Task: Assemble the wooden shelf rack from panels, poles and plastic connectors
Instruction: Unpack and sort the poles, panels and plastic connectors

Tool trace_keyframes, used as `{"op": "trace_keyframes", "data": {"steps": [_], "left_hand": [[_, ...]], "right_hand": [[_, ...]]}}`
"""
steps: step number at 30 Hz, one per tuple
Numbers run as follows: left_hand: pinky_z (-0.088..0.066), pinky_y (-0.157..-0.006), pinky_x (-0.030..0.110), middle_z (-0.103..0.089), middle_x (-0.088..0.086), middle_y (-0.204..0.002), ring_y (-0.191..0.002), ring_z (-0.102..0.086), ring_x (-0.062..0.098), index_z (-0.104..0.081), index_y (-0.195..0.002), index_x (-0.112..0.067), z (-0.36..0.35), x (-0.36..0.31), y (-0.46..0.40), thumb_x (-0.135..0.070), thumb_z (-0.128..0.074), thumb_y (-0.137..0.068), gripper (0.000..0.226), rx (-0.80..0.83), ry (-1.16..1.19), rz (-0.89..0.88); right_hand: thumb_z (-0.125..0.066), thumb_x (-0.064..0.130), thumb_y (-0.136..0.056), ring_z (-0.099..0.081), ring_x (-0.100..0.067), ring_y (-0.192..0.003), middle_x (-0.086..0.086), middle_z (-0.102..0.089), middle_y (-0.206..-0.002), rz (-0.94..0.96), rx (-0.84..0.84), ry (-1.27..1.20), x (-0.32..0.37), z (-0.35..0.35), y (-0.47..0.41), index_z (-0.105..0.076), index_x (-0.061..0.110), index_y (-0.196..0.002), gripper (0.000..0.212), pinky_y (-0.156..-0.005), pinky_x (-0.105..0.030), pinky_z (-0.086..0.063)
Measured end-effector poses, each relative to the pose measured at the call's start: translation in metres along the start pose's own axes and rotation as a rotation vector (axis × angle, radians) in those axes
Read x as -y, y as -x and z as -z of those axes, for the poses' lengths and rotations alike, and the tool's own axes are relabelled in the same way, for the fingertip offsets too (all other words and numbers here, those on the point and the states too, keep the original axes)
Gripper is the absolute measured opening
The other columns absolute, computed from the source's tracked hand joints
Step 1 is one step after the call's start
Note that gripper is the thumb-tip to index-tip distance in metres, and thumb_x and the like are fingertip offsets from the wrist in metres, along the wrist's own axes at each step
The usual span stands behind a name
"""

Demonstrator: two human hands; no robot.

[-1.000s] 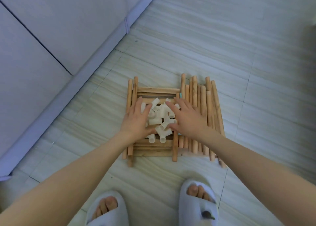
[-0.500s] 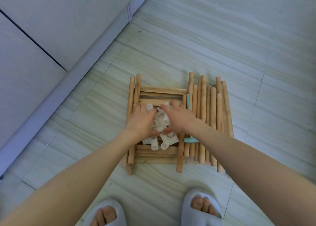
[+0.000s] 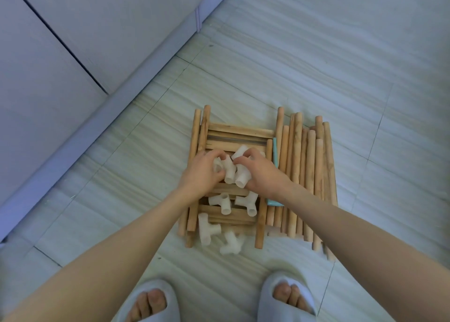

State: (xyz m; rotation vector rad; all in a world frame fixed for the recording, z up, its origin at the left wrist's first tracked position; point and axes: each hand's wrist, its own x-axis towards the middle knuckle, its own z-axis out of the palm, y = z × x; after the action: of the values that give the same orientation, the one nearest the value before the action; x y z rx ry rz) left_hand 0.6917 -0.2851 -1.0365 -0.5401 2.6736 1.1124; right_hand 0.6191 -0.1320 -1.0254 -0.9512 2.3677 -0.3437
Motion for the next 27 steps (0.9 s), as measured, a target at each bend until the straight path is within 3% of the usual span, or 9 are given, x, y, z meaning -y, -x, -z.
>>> {"op": "trace_keyframes", "data": {"steps": [3,5,8,12,15,18,21,24,27], "left_hand": [[-0.047,-0.053,0.019,-0.054,0.000,-0.111,-0.074,-0.056,0.013,-0.055,-0.099,-0.031,0.015,-0.004,0.000,-0.020,-0.061,-0.087,0.018,-0.055,0.340,0.073],[-0.047,-0.047,0.015,-0.053,0.001,-0.113,-0.076,-0.059,0.014,-0.057,-0.095,-0.032,0.031,0.000,0.002,-0.020,-0.062,-0.087,0.014,-0.099,0.519,0.131],[-0.050,-0.049,0.019,-0.051,0.000,-0.114,-0.084,-0.059,0.016,-0.058,-0.088,-0.034,0.056,0.019,0.009,-0.022,-0.062,-0.088,0.013,-0.199,0.698,0.182],[-0.049,-0.044,0.018,-0.055,0.003,-0.108,-0.081,-0.059,0.016,-0.054,-0.090,-0.023,0.076,0.061,0.020,-0.018,-0.060,-0.089,0.009,-0.430,0.899,0.453],[-0.051,-0.044,0.021,-0.056,0.013,-0.112,-0.078,-0.059,0.019,-0.051,-0.091,-0.016,0.083,0.088,0.026,-0.008,-0.057,-0.090,0.010,-0.484,1.041,0.644],[-0.057,-0.055,0.028,-0.052,0.017,-0.119,-0.089,-0.059,0.025,-0.048,-0.104,-0.008,0.096,0.109,0.024,-0.009,-0.052,-0.094,0.010,-0.519,1.173,0.697],[-0.056,-0.065,0.033,-0.058,0.018,-0.117,-0.091,-0.060,0.026,-0.054,-0.113,-0.004,0.111,0.118,0.022,-0.019,-0.045,-0.098,0.023,-0.409,1.248,0.652],[-0.054,-0.061,0.026,-0.055,0.006,-0.093,-0.078,-0.060,0.014,-0.059,-0.094,-0.012,0.120,0.113,0.021,-0.018,-0.043,-0.097,0.017,-0.413,1.437,0.577],[-0.048,-0.090,0.031,-0.052,0.006,-0.125,-0.116,-0.052,0.013,-0.054,-0.121,-0.017,0.119,0.110,0.019,-0.020,-0.045,-0.097,0.026,-0.416,1.354,0.542]], "right_hand": [[-0.070,0.027,-0.080,-0.048,-0.021,-0.110,-0.004,-0.043,-0.127,-0.049,-0.051,-0.165,0.009,0.011,-0.005,-0.051,0.018,-0.128,0.053,-0.086,-0.023,-0.035],[-0.073,0.026,-0.076,-0.050,-0.017,-0.107,-0.002,-0.048,-0.120,-0.077,-0.081,-0.259,0.023,0.019,-0.013,-0.055,0.018,-0.123,0.051,-0.081,-0.021,-0.037],[-0.075,0.023,-0.076,-0.059,-0.012,-0.082,0.000,-0.055,-0.106,-0.128,-0.039,-0.570,0.063,0.025,-0.030,-0.058,0.020,-0.109,0.036,-0.052,-0.020,-0.052],[-0.072,0.019,-0.081,-0.064,-0.018,-0.075,-0.009,-0.063,-0.102,-0.309,0.141,-0.939,0.119,0.018,-0.064,-0.056,0.010,-0.108,0.033,-0.055,-0.025,-0.057],[-0.070,0.014,-0.083,-0.062,-0.022,-0.081,-0.018,-0.060,-0.116,-0.469,0.224,-1.212,0.151,0.003,-0.084,-0.051,-0.002,-0.121,0.045,-0.055,-0.026,-0.056],[-0.068,0.016,-0.085,-0.061,-0.030,-0.105,-0.019,-0.056,-0.125,-0.530,0.200,-1.423,0.165,-0.010,-0.098,-0.047,-0.002,-0.128,0.051,-0.079,-0.038,-0.057],[-0.061,0.028,-0.090,-0.061,-0.027,-0.106,-0.013,-0.059,-0.122,-0.439,0.294,-1.493,0.169,-0.013,-0.100,-0.049,0.004,-0.129,0.047,-0.087,-0.043,-0.053],[-0.061,0.028,-0.090,-0.047,-0.021,-0.117,-0.004,-0.044,-0.137,-0.440,0.226,-1.494,0.161,-0.009,-0.098,-0.032,0.010,-0.143,0.063,-0.092,-0.047,-0.050],[-0.058,0.023,-0.093,-0.032,-0.023,-0.133,0.000,-0.035,-0.144,-0.444,0.134,-1.450,0.151,-0.001,-0.088,-0.037,0.011,-0.139,0.052,-0.088,-0.042,-0.052]]}}
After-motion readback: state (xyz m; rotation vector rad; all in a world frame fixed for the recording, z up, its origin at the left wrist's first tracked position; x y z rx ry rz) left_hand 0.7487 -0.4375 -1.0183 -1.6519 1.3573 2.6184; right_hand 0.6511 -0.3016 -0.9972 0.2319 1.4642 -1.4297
